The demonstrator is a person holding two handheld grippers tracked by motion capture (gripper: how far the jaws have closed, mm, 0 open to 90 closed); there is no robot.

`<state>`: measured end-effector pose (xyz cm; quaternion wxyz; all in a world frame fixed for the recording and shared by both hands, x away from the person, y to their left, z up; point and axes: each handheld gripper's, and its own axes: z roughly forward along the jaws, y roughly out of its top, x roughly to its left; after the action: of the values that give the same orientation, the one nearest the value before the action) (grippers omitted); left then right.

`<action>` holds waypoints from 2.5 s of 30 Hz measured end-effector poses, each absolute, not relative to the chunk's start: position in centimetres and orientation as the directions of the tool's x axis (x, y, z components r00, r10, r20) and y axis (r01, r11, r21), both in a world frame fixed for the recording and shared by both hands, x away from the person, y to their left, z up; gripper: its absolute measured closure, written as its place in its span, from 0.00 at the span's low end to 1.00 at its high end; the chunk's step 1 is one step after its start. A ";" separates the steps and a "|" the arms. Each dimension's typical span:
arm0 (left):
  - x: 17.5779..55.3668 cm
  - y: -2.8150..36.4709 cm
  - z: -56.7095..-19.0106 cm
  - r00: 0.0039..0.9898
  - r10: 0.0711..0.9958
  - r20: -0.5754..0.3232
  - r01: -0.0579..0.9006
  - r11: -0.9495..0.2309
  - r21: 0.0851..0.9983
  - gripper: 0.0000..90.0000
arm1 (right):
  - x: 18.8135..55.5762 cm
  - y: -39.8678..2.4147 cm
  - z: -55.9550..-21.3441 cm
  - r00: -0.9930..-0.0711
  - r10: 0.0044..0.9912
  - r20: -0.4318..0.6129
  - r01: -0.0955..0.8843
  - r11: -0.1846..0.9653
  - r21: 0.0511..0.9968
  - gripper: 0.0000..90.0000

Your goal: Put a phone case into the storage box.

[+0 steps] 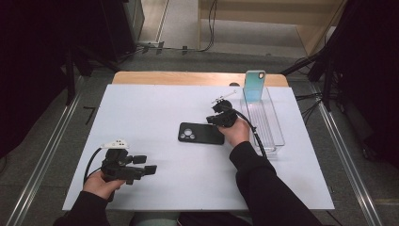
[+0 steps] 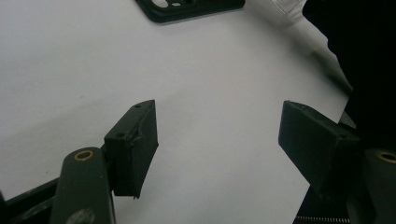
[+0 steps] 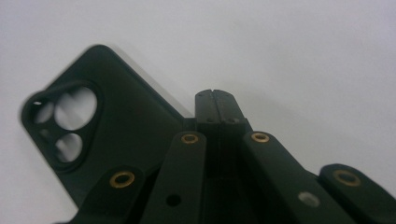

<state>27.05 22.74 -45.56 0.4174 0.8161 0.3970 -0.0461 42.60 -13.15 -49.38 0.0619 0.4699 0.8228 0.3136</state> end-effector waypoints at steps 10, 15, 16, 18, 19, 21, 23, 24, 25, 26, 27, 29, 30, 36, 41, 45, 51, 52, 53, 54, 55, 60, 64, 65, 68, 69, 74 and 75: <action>27.0 22.6 -45.6 0.682 0.609 -0.405 0.686 -0.340 0.644 0.32 | 41.7 -13.7 -50.1 -0.521 0.825 0.220 0.764 0.336 0.551 0.97; 27.0 22.6 -45.6 0.684 0.607 -0.404 0.685 -0.344 0.643 0.32 | 40.5 -13.7 -50.0 -0.528 0.819 0.224 0.766 0.344 0.543 0.97; 27.0 22.6 -45.6 0.684 0.607 -0.405 0.685 -0.343 0.643 0.32 | 40.3 -13.7 -50.0 -0.535 0.816 0.220 0.763 0.354 0.541 0.97; 27.0 22.6 -45.6 0.683 0.608 -0.405 0.685 -0.341 0.644 0.32 | 39.7 -13.6 -50.0 -0.544 0.809 0.223 0.763 0.365 0.534 0.97; 27.0 22.6 -45.6 0.683 0.608 -0.404 0.684 -0.340 0.645 0.32 | 39.4 -13.5 -50.0 -0.551 0.804 0.223 0.758 0.370 0.537 0.97; 27.0 22.6 -45.6 0.683 0.608 -0.403 0.684 -0.341 0.645 0.32 | 38.8 -13.4 -49.9 -0.558 0.798 0.229 0.758 0.379 0.530 0.97; 27.0 22.6 -45.6 0.683 0.609 -0.403 0.685 -0.342 0.643 0.32 | 38.4 -13.5 -50.0 -0.573 0.785 0.236 0.751 0.388 0.534 0.97; 27.0 22.6 -45.6 0.683 0.609 -0.404 0.685 -0.342 0.643 0.32 | 38.0 -13.4 -50.0 -0.582 0.780 0.230 0.744 0.396 0.538 0.97; 27.0 22.6 -45.6 0.682 0.610 -0.403 0.686 -0.341 0.643 0.32 | 37.8 -13.4 -50.0 -0.586 0.778 0.226 0.740 0.401 0.540 0.97; 27.0 22.6 -45.6 0.682 0.610 -0.403 0.686 -0.342 0.643 0.32 | 37.6 -13.4 -50.1 -0.588 0.773 0.237 0.742 0.399 0.539 0.97; 27.0 22.6 -45.6 0.682 0.610 -0.403 0.686 -0.342 0.642 0.32 | 37.4 -13.4 -50.1 -0.590 0.769 0.245 0.742 0.399 0.538 0.97; 27.0 22.6 -45.6 0.682 0.611 -0.402 0.686 -0.344 0.641 0.32 | 37.2 -13.5 -50.2 -0.591 0.767 0.250 0.742 0.396 0.541 0.97; 27.0 22.6 -45.6 0.683 0.610 -0.403 0.685 -0.344 0.642 0.32 | 37.2 -13.6 -50.2 -0.590 0.768 0.249 0.741 0.392 0.545 0.97; 27.0 22.6 -45.6 0.682 0.610 -0.404 0.686 -0.342 0.642 0.32 | 36.6 -13.9 -49.0 -0.605 0.759 0.240 0.715 0.385 0.583 0.85; 26.9 22.6 -45.5 0.685 0.606 -0.404 0.684 -0.345 0.643 0.32 | 35.6 -14.3 -47.3 -0.619 0.738 0.268 0.700 0.364 0.614 0.66; 26.9 22.6 -45.5 0.688 0.604 -0.404 0.682 -0.345 0.645 0.32 | 34.8 -14.8 -46.2 -0.657 0.689 0.308 0.680 0.363 0.637 0.50; 26.8 22.5 -45.3 0.689 0.606 -0.398 0.676 -0.339 0.655 0.32 | 32.8 -16.1 -45.2 -0.699 0.619 0.360 0.659 0.360 0.661 0.42; 26.8 22.5 -45.3 0.688 0.606 -0.398 0.676 -0.337 0.655 0.32 | 32.6 -16.2 -45.2 -0.702 0.612 0.363 0.657 0.361 0.662 0.41; 26.9 22.6 -45.3 0.690 0.607 -0.395 0.675 -0.341 0.655 0.32 | 32.3 -16.4 -45.1 -0.709 0.604 0.364 0.651 0.362 0.667 0.41; 26.9 22.5 -45.4 0.691 0.606 -0.395 0.675 -0.343 0.653 0.32 | 32.0 -16.7 -45.1 -0.716 0.596 0.364 0.644 0.365 0.672 0.40; 26.8 22.5 -45.4 0.688 0.607 -0.397 0.677 -0.342 0.652 0.32 | 31.7 -16.9 -45.1 -0.722 0.589 0.364 0.640 0.367 0.675 0.39; 26.8 22.3 -45.4 0.694 0.602 -0.395 0.674 -0.351 0.650 0.32 | 30.3 -18.3 -45.0 -0.741 0.563 0.366 0.621 0.367 0.693 0.32; 26.8 22.2 -45.5 0.694 0.600 -0.397 0.675 -0.352 0.648 0.32 | 29.0 -19.2 -45.0 -0.757 0.559 0.339 0.596 0.378 0.708 0.30; 26.8 22.3 -45.5 0.696 0.599 -0.395 0.674 -0.355 0.648 0.32 | 28.7 -19.5 -45.1 -0.760 0.555 0.337 0.593 0.381 0.709 0.30; 26.7 22.2 -45.4 0.695 0.600 -0.395 0.674 -0.352 0.650 0.32 | 28.0 -20.5 -45.2 -0.761 0.552 0.341 0.596 0.387 0.704 0.28; 26.7 22.2 -45.4 0.695 0.601 -0.395 0.673 -0.350 0.652 0.32 | 27.7 -20.8 -45.3 -0.759 0.551 0.347 0.599 0.383 0.703 0.28; 26.6 22.2 -45.5 0.699 0.596 -0.395 0.671 -0.355 0.651 0.32 | 26.4 -22.6 -45.7 -0.751 0.554 0.359 0.612 0.380 0.694 0.27; 26.6 22.1 -45.5 0.699 0.596 -0.395 0.671 -0.355 0.651 0.32 | 26.1 -22.9 -45.9 -0.753 0.550 0.361 0.609 0.377 0.698 0.27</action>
<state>26.60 22.15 -45.47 0.4170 0.8219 0.3854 -0.0447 26.14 -22.86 -45.85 -0.0340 0.3495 0.8290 0.4352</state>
